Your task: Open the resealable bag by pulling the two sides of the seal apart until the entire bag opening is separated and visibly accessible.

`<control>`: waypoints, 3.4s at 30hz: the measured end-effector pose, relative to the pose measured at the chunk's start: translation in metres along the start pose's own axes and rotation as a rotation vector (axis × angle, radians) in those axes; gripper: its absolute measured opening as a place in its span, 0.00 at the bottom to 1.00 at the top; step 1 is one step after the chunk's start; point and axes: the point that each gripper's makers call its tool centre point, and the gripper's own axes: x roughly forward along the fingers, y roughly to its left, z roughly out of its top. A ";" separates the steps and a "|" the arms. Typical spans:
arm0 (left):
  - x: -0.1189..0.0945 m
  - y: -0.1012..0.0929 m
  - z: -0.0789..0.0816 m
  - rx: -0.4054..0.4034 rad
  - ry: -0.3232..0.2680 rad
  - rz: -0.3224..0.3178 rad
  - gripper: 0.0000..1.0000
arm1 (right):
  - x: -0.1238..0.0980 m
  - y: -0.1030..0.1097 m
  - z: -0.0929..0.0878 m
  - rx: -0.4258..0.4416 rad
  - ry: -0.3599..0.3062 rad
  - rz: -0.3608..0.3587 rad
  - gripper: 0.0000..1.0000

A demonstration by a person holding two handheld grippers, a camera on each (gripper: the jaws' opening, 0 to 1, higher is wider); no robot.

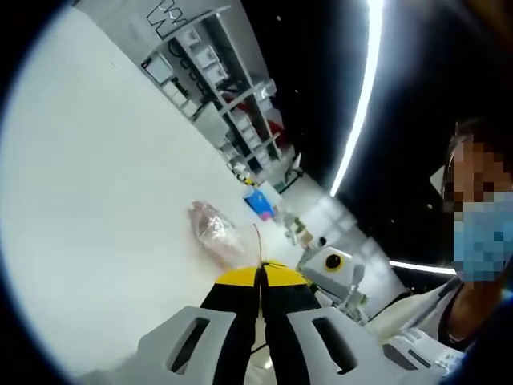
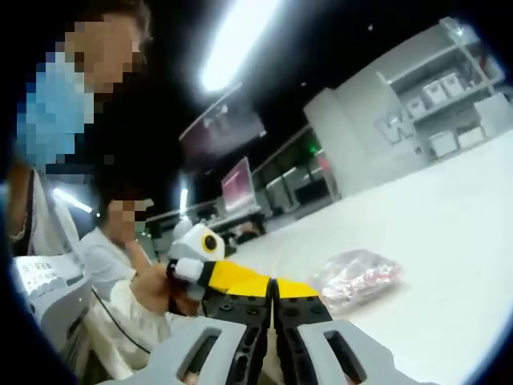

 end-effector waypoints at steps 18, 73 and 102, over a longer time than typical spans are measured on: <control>-0.002 -0.002 0.003 -0.051 -0.031 -0.008 0.01 | 0.000 0.004 0.000 0.022 -0.011 0.021 0.00; 0.009 -0.004 0.002 -0.053 0.028 -0.029 0.09 | -0.007 0.001 0.009 0.136 -0.085 0.054 0.00; 0.013 -0.004 0.006 -0.025 0.004 -0.064 0.07 | -0.008 0.002 0.009 0.151 -0.077 0.069 0.00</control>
